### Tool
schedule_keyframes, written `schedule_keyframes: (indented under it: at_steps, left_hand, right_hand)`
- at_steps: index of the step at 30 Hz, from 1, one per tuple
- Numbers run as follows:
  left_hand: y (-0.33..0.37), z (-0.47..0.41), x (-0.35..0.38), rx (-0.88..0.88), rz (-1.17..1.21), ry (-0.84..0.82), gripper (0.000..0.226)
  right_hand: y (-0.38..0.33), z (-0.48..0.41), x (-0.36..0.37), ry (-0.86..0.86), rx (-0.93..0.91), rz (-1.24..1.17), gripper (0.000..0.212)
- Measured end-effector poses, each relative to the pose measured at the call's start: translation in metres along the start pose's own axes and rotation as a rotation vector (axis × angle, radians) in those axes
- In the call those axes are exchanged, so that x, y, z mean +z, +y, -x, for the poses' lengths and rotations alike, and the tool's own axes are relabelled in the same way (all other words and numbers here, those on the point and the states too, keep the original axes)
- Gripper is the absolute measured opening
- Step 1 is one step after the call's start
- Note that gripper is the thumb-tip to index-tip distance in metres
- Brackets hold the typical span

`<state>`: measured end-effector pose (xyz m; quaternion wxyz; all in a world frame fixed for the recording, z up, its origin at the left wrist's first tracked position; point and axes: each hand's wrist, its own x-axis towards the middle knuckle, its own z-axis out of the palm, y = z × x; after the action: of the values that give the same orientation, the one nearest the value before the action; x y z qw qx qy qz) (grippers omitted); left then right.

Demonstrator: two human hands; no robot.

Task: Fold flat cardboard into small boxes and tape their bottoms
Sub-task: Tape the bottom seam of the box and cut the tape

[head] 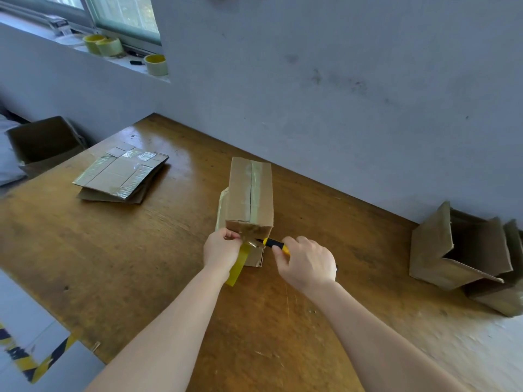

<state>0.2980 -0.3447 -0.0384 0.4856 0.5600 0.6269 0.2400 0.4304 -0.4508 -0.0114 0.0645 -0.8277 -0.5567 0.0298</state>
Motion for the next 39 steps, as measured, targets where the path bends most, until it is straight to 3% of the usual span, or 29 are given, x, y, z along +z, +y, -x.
schedule_keyframes:
  at_steps: [11,16,19,22,26,29,34,39]
  left_hand:
    - [-0.001,0.000,-0.003,-0.008,-0.027,-0.009,0.006]
    - [-0.006,0.000,-0.009,-0.041,-0.126,-0.050,0.010]
    - [-0.010,0.001,-0.012,-0.014,-0.163,-0.071,0.011]
    - [-0.012,0.000,-0.014,0.077,-0.231,-0.100,0.011]
    - [-0.014,0.005,-0.016,0.283,-0.472,-0.106,0.005]
    - [-0.015,0.017,-0.015,0.496,-0.648,-0.053,0.015]
    - [-0.028,0.033,-0.007,0.795,-0.857,-0.366,0.024]
    - [-0.044,0.041,-0.001,0.753,-0.966,-0.583,0.023]
  right_hand:
    - [-0.015,-0.013,-0.006,-0.019,-0.071,0.039,0.044]
    - [-0.021,-0.022,-0.004,-0.197,-0.061,0.268,0.044]
    - [-0.011,-0.015,0.009,-0.251,0.019,0.127,0.041]
    - [-0.003,-0.004,0.025,-0.287,0.056,-0.003,0.035]
    - [0.010,0.011,0.044,-0.392,0.080,0.039,0.035]
    - [0.018,0.017,0.051,-0.394,0.089,0.071,0.036]
    - [0.023,0.019,0.053,-0.421,0.085,0.088,0.036]
    - [0.022,0.020,0.053,-0.449,0.049,0.111,0.034]
